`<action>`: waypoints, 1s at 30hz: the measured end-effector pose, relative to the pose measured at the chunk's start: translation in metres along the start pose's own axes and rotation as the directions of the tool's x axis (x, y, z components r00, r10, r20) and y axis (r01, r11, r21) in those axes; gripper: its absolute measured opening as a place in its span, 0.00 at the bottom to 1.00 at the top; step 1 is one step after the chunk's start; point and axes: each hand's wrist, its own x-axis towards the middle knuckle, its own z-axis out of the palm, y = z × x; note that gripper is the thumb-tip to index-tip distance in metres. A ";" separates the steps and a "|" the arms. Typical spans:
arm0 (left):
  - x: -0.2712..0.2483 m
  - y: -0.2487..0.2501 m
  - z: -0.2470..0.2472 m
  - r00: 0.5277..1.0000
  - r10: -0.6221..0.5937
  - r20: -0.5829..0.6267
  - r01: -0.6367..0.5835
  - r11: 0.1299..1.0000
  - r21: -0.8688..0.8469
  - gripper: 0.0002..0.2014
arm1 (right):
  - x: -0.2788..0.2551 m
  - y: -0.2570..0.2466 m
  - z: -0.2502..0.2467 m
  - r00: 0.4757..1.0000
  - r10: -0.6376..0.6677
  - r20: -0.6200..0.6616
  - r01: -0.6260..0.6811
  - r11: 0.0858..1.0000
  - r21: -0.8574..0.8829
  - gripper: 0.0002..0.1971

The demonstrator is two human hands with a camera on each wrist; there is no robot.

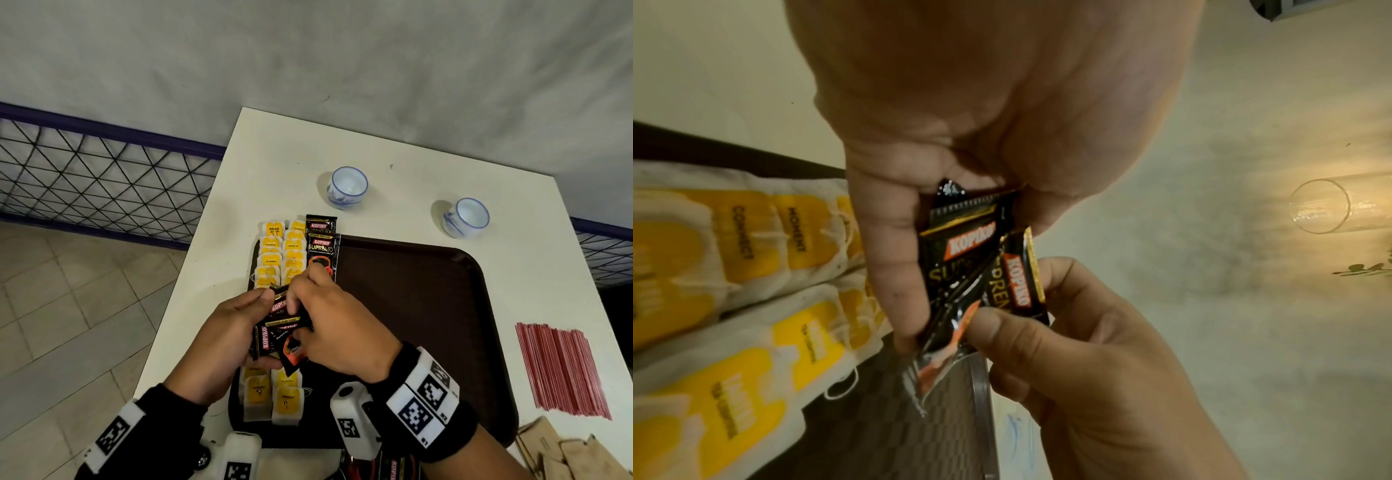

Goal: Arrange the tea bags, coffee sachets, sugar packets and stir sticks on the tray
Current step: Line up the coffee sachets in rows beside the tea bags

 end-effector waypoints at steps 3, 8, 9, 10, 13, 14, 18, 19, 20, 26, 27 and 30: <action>0.001 0.002 0.000 1.000 0.015 -0.027 -0.016 1.000 -0.013 0.12 | -0.001 -0.002 0.004 0.999 0.007 -0.043 -0.005 0.998 0.055 0.18; 0.000 0.002 -0.001 0.998 0.040 -0.057 -0.041 0.999 -0.021 0.12 | -0.004 0.009 0.007 0.994 0.067 -0.082 -0.035 0.937 0.349 0.15; 0.000 0.002 -0.001 0.997 0.047 -0.059 -0.049 0.999 -0.020 0.12 | -0.005 0.012 0.007 0.992 0.087 -0.092 -0.042 0.911 0.410 0.13; -0.001 0.001 -0.002 0.996 0.054 -0.064 -0.056 0.998 -0.020 0.12 | -0.006 0.014 0.007 0.989 0.103 -0.104 -0.043 0.882 0.469 0.11; 0.000 0.000 -0.002 0.995 0.071 -0.075 -0.072 0.997 -0.007 0.12 | -0.009 0.016 0.007 0.983 0.107 -0.148 -0.009 0.837 0.547 0.06; 0.000 0.000 -0.002 0.994 0.077 -0.075 -0.077 0.997 0.000 0.12 | -0.011 0.016 0.006 0.982 0.097 -0.162 0.009 0.833 0.553 0.06; 0.000 0.001 -0.001 0.991 0.093 -0.092 -0.093 0.996 0.003 0.13 | -0.012 0.013 0.004 0.968 0.070 -0.240 0.094 0.788 0.608 0.07; 0.000 0.002 -0.002 0.990 0.096 -0.101 -0.097 0.995 -0.005 0.13 | -0.011 0.014 0.001 0.960 0.075 -0.270 0.117 0.767 0.630 0.07; 0.000 0.003 -0.003 0.989 0.098 -0.111 -0.100 0.995 -0.009 0.13 | -0.010 0.018 -0.003 0.950 0.095 -0.297 0.134 0.735 0.664 0.07; -0.002 0.000 -0.022 0.973 0.096 -0.208 -0.103 0.994 -0.024 0.10 | 0.009 0.079 -0.027 0.855 0.400 -0.331 -0.019 0.662 0.750 0.09; -0.003 -0.001 -0.023 0.973 0.093 -0.212 -0.100 0.995 -0.024 0.10 | 0.015 0.090 -0.027 0.845 0.434 -0.313 -0.066 0.666 0.743 0.08; -0.005 -0.003 -0.024 0.975 0.079 -0.208 -0.084 0.996 -0.015 0.10 | 0.029 0.109 -0.022 0.830 0.494 -0.258 -0.192 0.688 0.700 0.06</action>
